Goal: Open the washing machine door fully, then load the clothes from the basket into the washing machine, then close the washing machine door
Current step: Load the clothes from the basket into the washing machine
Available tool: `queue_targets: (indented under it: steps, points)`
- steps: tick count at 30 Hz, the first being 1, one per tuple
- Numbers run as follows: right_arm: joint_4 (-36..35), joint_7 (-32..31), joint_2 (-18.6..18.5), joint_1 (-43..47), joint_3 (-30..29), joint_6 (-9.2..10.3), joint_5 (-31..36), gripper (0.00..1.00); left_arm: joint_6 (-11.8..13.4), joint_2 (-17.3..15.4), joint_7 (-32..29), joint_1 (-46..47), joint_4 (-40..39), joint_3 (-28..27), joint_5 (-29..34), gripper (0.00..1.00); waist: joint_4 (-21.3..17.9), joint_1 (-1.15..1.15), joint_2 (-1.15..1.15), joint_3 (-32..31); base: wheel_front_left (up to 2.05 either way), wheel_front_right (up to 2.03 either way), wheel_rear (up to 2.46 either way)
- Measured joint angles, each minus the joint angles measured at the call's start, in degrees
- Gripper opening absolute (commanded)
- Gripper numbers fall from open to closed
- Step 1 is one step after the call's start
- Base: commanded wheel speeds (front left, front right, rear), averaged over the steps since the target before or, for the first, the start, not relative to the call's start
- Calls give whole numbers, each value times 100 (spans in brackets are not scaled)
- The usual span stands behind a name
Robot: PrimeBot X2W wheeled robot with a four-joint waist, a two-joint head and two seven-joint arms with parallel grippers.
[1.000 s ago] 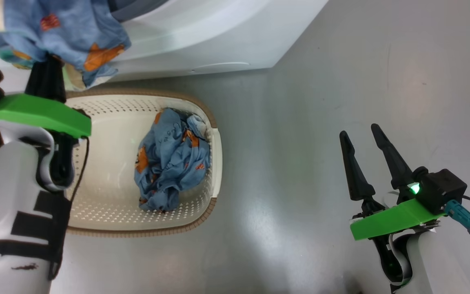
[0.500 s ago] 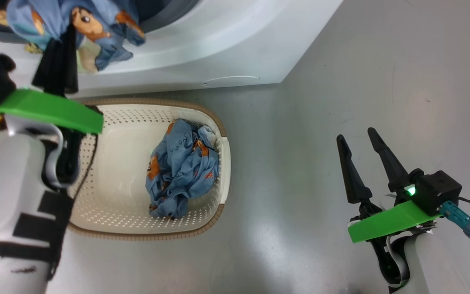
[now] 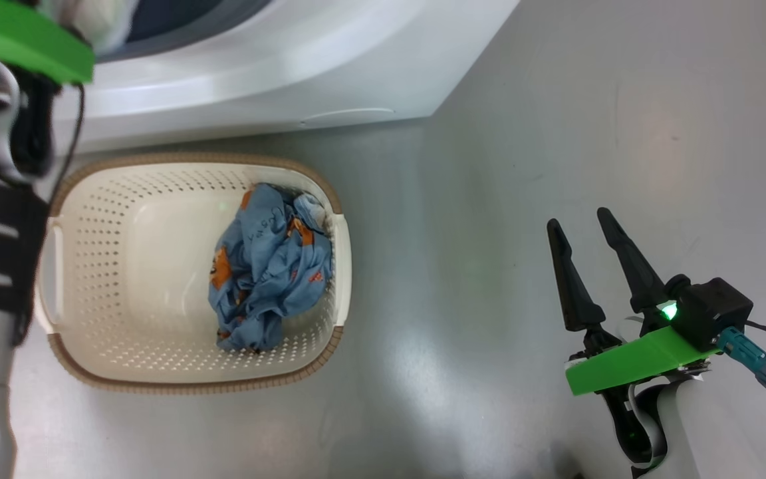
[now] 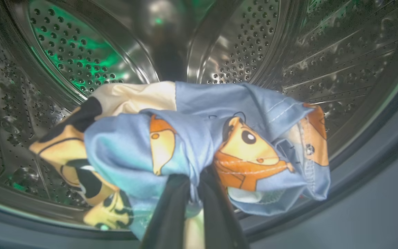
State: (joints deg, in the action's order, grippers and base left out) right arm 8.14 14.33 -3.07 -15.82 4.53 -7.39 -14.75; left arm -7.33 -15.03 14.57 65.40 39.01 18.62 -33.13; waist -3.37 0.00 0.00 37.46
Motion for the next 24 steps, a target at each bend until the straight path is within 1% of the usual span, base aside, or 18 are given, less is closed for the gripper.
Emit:
queue_targets:
  steps: [7,12,14,16,19,22,24]
  points:
    - [-19,0,1,-3,35,0,-14,100,0,-76,-108,674,592,172,-18,0,-102,0,0,293,0,0,0]
    - [-92,0,0,-3,32,0,-14,100,0,-215,-87,1129,861,233,7,0,-158,0,0,557,0,0,0]
    - [-121,0,1,-3,43,0,-16,100,0,-289,-35,1330,879,234,136,0,-182,0,0,671,0,0,0]
    - [-133,0,1,-3,85,0,-42,100,23,-371,-1,1510,783,226,375,0,-207,0,0,781,0,0,0]
    - [-185,0,2,-10,164,0,-54,100,127,-430,8,1683,164,-31,744,0,-247,0,0,946,0,0,0]
    - [-199,0,3,-81,214,0,-56,100,129,-407,13,1719,-342,-307,1047,0,-292,0,0,1097,0,0,0]
    - [-198,0,4,-97,224,0,-56,100,124,-360,13,1686,-361,-423,1125,0,-327,0,0,1152,0,0,0]
